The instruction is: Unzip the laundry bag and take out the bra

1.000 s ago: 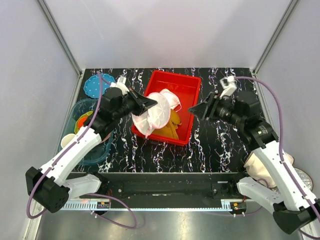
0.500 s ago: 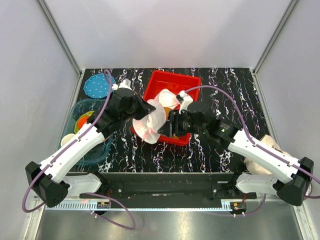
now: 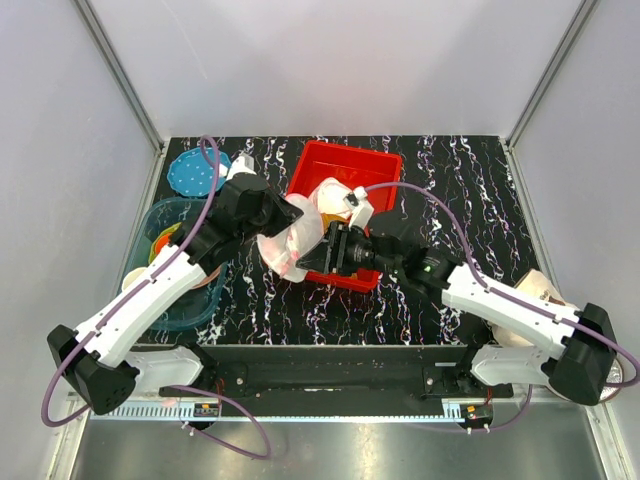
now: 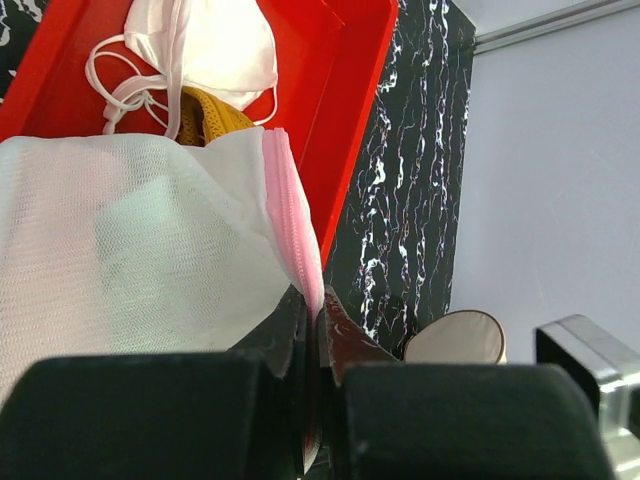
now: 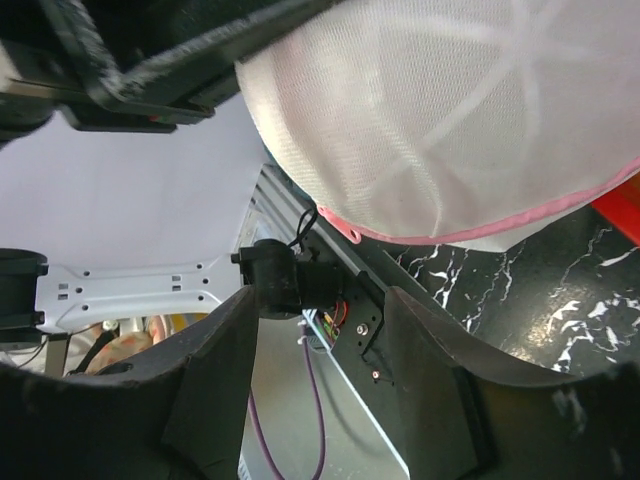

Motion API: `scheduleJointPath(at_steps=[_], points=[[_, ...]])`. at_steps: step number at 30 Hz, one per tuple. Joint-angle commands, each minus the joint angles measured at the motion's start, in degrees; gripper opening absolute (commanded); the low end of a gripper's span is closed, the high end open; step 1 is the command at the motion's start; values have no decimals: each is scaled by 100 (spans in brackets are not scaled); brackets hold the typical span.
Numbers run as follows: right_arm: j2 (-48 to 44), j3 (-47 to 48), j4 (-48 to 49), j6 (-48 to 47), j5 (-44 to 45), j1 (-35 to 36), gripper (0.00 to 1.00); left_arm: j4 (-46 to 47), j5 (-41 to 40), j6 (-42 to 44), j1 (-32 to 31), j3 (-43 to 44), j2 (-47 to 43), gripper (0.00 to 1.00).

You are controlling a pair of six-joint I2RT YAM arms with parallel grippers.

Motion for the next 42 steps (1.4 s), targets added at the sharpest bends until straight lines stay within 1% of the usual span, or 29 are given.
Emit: scheduleJointPath(at_steps=[1,6,8,11,17,20,25,28,36,42], points=[[132,-107,967,267,-293,95,61,-12,-410,59,-41,442,-66,0],[228,-160,1099,188,-302,104,61,-65,-551,155,-50,487,-128,0],[237,-247,1178,21,-267,104,62,-65,-568,200,-50,495,-180,0],[132,-511,1521,-93,-153,121,62,-91,-542,191,-41,574,-216,0],[149,-783,1969,-392,-47,192,62,-486,-95,43,-41,1189,214,0],[132,-916,2224,-463,23,253,62,-513,169,-133,-41,1260,285,0],[-43,-1065,2479,-594,278,315,62,-522,222,-248,-41,1243,268,0],[-53,-1031,2479,-673,445,315,62,-566,240,-310,-41,1234,268,0],[229,-899,2839,-814,419,315,63,-724,205,-494,-41,1199,241,0],[290,-741,2892,-998,515,315,62,-768,196,-530,-41,1207,224,0]])
